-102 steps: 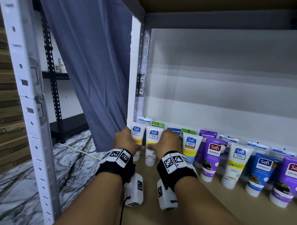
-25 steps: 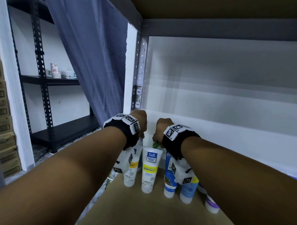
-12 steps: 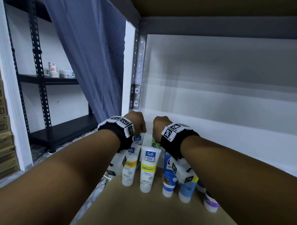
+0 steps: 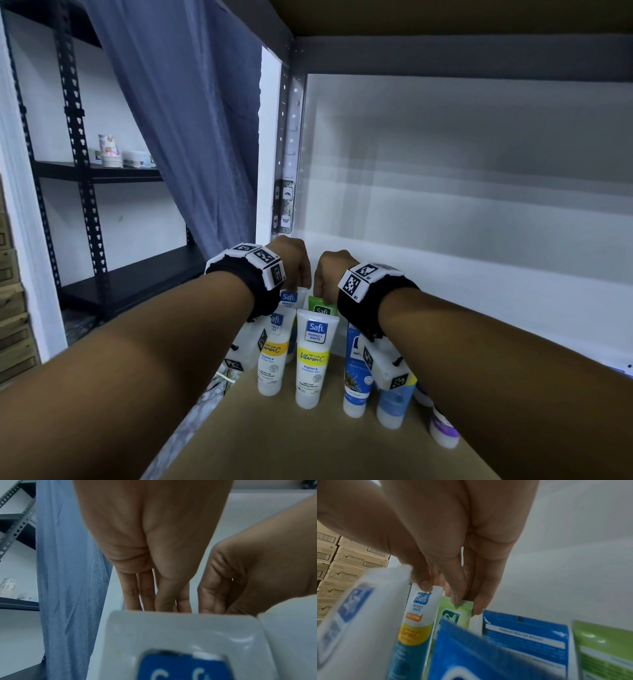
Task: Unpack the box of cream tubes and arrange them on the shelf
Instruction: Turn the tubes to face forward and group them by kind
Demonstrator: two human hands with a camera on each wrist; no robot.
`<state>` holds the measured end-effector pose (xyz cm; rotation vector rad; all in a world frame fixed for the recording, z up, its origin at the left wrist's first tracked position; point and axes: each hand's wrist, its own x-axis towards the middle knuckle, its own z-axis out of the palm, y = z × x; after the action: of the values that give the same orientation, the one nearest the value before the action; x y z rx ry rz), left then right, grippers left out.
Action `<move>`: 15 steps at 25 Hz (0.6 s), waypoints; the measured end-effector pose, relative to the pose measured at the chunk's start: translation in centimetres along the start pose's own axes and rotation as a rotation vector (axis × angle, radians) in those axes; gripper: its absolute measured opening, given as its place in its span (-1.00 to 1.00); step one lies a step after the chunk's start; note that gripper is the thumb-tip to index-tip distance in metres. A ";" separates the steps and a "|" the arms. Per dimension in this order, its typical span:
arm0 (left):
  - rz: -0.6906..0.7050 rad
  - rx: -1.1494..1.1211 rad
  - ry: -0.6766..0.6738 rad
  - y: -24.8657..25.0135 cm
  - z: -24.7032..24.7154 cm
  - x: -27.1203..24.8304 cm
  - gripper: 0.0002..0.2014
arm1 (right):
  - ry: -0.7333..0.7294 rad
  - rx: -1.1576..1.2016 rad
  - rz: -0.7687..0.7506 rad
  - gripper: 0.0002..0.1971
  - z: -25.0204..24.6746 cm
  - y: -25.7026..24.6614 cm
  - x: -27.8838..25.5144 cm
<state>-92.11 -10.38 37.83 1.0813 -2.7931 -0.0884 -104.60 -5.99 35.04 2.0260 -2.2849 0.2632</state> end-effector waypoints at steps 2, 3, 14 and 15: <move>-0.005 0.008 0.003 0.1 0.1 0.0 -0.76 | -0.002 -0.016 0.001 -0.79 0.1 0.3 -0.1; -0.005 0.020 0.000 0.1 0.1 0.0 -0.76 | 0.002 -0.016 0.006 -0.80 0.0 0.4 -0.2; 0.058 -0.098 0.017 6.1 -2.7 -0.6 -0.76 | -0.021 0.042 0.154 -0.79 -5.5 5.1 -5.6; 0.086 -0.096 0.012 7.0 -2.5 -0.5 -0.76 | -0.027 0.038 0.166 -0.80 -5.8 5.6 -6.4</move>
<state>-96.02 -4.88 40.98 0.9354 -2.7883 -0.2037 -109.65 1.96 39.25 1.8694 -2.4865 0.2928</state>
